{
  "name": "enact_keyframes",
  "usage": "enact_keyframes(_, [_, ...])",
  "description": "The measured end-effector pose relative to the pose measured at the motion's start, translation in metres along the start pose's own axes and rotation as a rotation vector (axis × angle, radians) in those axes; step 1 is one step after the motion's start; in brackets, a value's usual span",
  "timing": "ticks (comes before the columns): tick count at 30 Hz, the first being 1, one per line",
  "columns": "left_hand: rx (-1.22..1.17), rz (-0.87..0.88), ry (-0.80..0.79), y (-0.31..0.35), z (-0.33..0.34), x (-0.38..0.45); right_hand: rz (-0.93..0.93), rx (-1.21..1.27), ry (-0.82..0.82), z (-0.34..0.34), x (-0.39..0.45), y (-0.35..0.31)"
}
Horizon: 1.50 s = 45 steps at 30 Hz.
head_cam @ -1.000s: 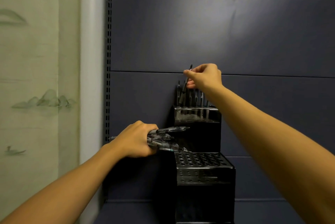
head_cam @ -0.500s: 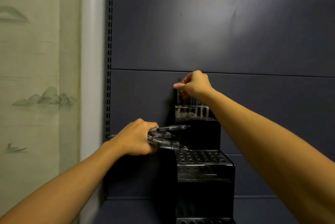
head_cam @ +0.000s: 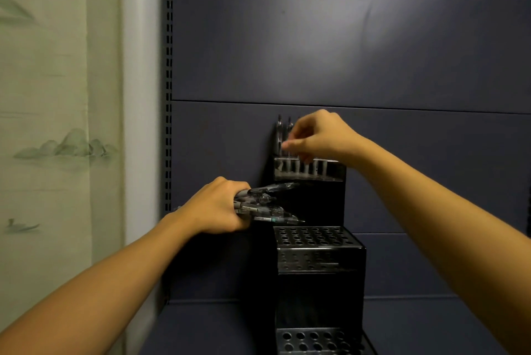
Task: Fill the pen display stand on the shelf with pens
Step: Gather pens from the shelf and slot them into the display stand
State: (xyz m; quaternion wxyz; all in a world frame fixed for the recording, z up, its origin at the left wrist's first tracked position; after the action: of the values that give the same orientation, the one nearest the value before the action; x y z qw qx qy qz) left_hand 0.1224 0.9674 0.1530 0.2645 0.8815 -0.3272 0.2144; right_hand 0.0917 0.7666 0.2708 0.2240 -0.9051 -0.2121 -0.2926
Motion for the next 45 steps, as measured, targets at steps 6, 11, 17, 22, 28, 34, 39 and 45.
enact_keyframes(6, [-0.037,0.012,0.026,0.006,0.004,0.004,0.043,0.077,-0.401,0.027,-0.034,0.013])
enact_keyframes(11, [-0.023,-0.004,0.028,0.008,0.006,0.003,0.098,0.249,-0.362,0.04,-0.042,0.024])
enact_keyframes(17, [-0.041,-0.019,0.033,0.006,0.007,0.002,0.141,0.394,-0.277,0.046,-0.046,0.029])
enact_keyframes(22, [-0.081,-0.015,0.046,0.006,0.007,0.001,0.199,0.517,-0.26,0.043,-0.047,0.029])
enact_keyframes(28, [-0.13,-0.008,0.052,0.014,0.01,0.002,0.237,0.637,-0.218,0.036,-0.046,0.031])
enact_keyframes(34, [-0.157,-0.046,0.031,0.01,0.012,0.001,0.305,0.89,-0.008,0.016,-0.04,0.044])
enact_keyframes(39, [-0.142,-0.037,0.011,0.003,0.013,-0.004,0.285,1.141,0.139,-0.012,-0.029,0.055])
enact_keyframes(45, [-0.157,-0.036,-0.009,0.001,0.015,-0.003,0.208,1.075,0.255,-0.036,0.002,0.052])
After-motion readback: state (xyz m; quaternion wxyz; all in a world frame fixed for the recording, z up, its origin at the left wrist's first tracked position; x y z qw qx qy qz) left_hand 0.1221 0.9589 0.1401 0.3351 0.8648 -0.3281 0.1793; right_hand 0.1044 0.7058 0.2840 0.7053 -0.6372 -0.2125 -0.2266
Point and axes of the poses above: each hand's wrist, its own x-axis towards the middle knuckle, its own z-axis out of the palm, y = z × x, the point moved 6 cm from there along x, towards the middle knuckle, and after that the axes turned 7 degrees about -x, right-handed, at the moved point
